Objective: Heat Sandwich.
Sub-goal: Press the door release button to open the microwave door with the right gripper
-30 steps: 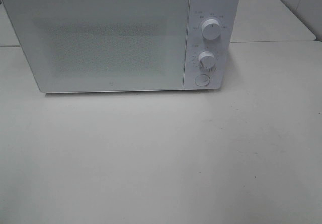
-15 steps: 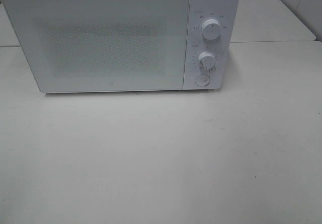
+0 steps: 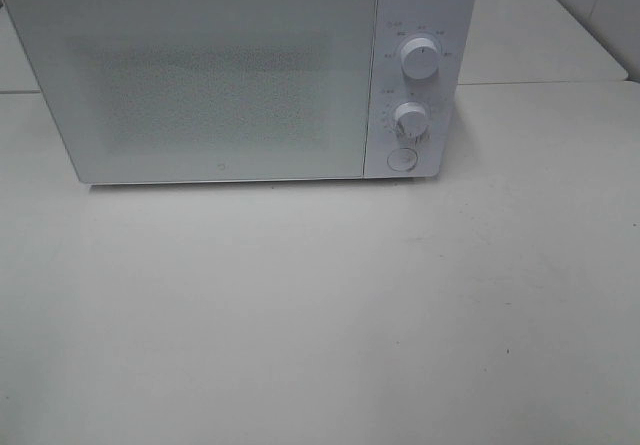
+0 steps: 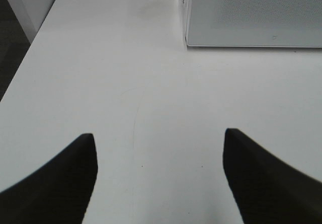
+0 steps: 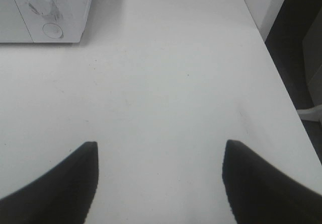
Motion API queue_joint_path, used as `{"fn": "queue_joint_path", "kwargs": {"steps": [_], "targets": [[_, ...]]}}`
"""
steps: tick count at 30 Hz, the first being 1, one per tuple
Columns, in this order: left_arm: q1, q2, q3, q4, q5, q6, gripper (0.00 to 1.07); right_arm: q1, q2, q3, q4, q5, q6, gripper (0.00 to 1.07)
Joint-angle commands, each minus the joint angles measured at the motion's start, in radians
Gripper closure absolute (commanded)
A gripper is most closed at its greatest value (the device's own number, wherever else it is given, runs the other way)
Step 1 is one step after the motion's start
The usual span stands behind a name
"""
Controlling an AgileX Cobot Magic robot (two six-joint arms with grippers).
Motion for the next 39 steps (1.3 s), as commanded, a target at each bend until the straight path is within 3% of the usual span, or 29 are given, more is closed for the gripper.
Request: {"fn": "queue_joint_path", "kwargs": {"steps": [1,9,39], "targets": [[0.003,-0.018,0.001,-0.005,-0.013,-0.009,0.39,-0.005,-0.037,0.002,-0.002,0.0,-0.009,0.38],[0.003,-0.01,0.001,-0.005,-0.013,-0.009,0.39,-0.005,-0.037,0.04,-0.001,-0.076,-0.009,0.39],[0.003,-0.007,0.001,-0.003,-0.013,-0.009,0.39,-0.002,-0.037,0.038,-0.002,-0.075,-0.009,0.39]]}}
